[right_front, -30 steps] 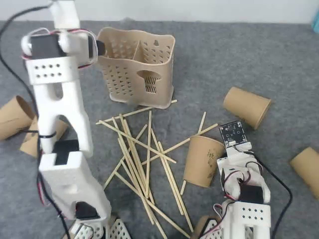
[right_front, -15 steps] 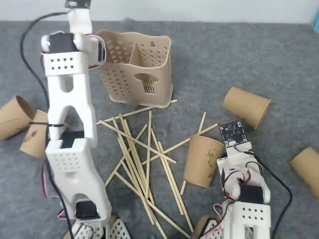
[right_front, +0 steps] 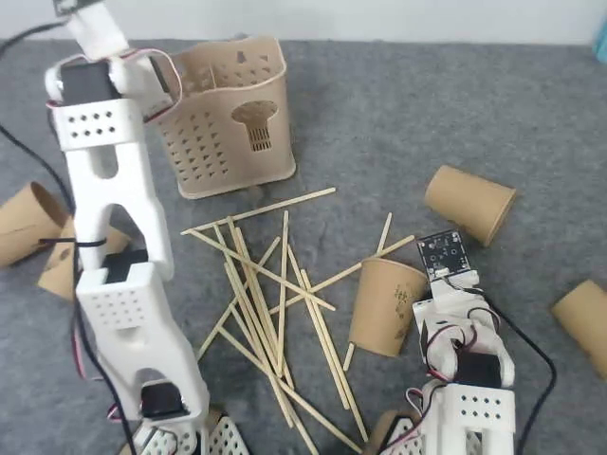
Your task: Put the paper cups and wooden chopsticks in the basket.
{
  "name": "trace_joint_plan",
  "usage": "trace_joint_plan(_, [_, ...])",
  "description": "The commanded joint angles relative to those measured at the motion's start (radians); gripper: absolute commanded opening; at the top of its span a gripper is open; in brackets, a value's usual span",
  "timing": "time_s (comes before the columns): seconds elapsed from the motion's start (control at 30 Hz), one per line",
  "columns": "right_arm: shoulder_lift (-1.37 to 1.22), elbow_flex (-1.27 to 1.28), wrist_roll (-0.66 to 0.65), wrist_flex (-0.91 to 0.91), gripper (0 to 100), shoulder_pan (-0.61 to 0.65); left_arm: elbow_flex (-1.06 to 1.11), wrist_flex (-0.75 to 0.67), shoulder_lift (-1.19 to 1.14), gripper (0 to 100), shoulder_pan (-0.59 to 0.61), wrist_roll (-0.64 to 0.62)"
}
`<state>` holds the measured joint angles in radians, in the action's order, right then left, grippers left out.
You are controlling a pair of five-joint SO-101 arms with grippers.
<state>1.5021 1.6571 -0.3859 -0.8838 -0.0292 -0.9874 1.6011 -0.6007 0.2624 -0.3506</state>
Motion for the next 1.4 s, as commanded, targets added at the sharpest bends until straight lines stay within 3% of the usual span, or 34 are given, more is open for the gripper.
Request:
trace_joint_plan(0.0, [0.013, -0.006, -0.012, -0.007, 0.8, -0.015, 0.084, -0.006, 0.012, 1, -0.061, 0.077])
trace_joint_plan(0.2, [0.013, -0.006, -0.012, -0.007, 0.8, -0.015, 0.213, 0.003, 0.021, 1, -0.189, 0.393])
trace_joint_plan(0.47, [0.013, -0.006, -0.012, -0.007, 0.8, -0.015, 0.219, 0.072, 0.014, 1, -0.265, 0.608])
trace_joint_plan(0.67, [0.013, -0.006, -0.012, -0.007, 0.8, -0.015, 0.156, 0.158, 0.026, 1, -0.295, 0.600])
trace_joint_plan(0.73, [0.013, -0.006, -0.012, -0.005, 0.8, -0.015, 0.166, 0.157, 0.037, 1, -0.293, 0.543])
trace_joint_plan(0.83, [0.013, -0.006, -0.012, -0.005, 0.8, -0.015, 0.222, 0.157, 0.044, 1, -0.288, 0.483])
trace_joint_plan(1.1, [0.013, -0.006, -0.012, -0.005, 0.8, -0.015, 0.340, 0.158, 0.071, 1, -0.293, 0.465])
trace_joint_plan(1.37, [0.013, -0.006, -0.012, -0.005, 0.8, -0.015, 0.515, 0.158, 0.285, 1, -0.308, 0.471])
